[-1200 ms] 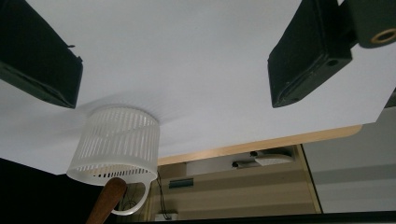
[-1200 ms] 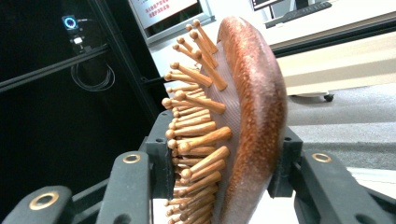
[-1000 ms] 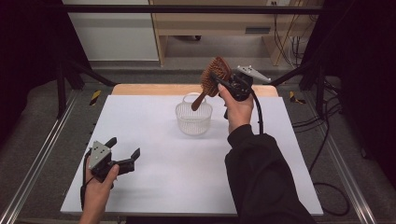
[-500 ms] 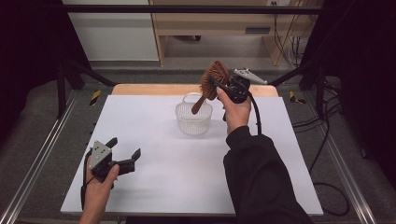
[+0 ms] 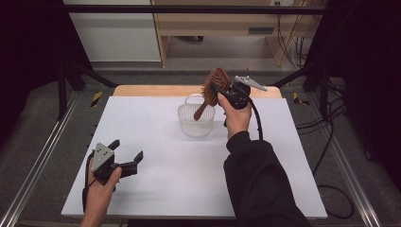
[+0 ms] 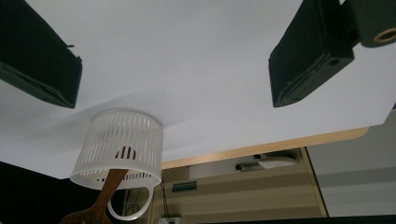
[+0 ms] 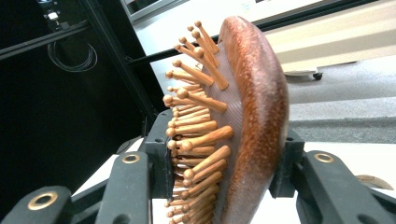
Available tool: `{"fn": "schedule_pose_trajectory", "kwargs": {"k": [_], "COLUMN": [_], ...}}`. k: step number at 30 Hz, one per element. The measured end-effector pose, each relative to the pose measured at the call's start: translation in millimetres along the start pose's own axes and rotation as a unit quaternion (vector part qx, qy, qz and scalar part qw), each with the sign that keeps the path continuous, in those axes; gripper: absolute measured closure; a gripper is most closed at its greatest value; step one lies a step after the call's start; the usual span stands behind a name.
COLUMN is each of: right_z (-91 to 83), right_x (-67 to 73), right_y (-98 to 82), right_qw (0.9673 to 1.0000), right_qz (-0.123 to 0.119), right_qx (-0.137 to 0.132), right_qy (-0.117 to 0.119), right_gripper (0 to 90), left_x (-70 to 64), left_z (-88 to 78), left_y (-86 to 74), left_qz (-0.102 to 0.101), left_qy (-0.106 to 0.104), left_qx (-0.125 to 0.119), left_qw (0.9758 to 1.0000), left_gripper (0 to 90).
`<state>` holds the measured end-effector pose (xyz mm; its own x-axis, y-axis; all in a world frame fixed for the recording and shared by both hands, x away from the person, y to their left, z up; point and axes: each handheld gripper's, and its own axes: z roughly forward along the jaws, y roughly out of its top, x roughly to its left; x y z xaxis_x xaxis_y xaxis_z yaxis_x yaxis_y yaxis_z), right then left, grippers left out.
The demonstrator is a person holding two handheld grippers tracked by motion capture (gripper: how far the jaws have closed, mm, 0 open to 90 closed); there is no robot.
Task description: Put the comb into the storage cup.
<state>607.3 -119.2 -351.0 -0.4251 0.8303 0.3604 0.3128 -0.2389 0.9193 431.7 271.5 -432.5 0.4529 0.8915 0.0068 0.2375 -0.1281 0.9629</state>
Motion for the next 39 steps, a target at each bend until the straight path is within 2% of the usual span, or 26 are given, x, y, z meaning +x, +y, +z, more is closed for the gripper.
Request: {"fn": "schedule_pose_trajectory", "kwargs": {"k": [12,39], "right_z": [4.0,7.2], "right_x": [-3.1,6.1], "right_y": [-11.7,-22.4], "right_qw": [1.0,0.9998], "right_qz": [0.004,0.01], "right_qx": [0.004,0.015], "right_qy": [-0.004,0.009], "right_gripper": [53.6,53.4], "left_x": [-0.4,-0.5], "left_z": [-0.1,-0.7], "left_y": [0.4,0.8], "left_qz": [0.001,0.002], "left_qy": [-0.001,-0.002], "left_qx": [-0.001,-0.001], "left_qw": [1.0,1.0], "left_gripper": [3.0,3.0]}}
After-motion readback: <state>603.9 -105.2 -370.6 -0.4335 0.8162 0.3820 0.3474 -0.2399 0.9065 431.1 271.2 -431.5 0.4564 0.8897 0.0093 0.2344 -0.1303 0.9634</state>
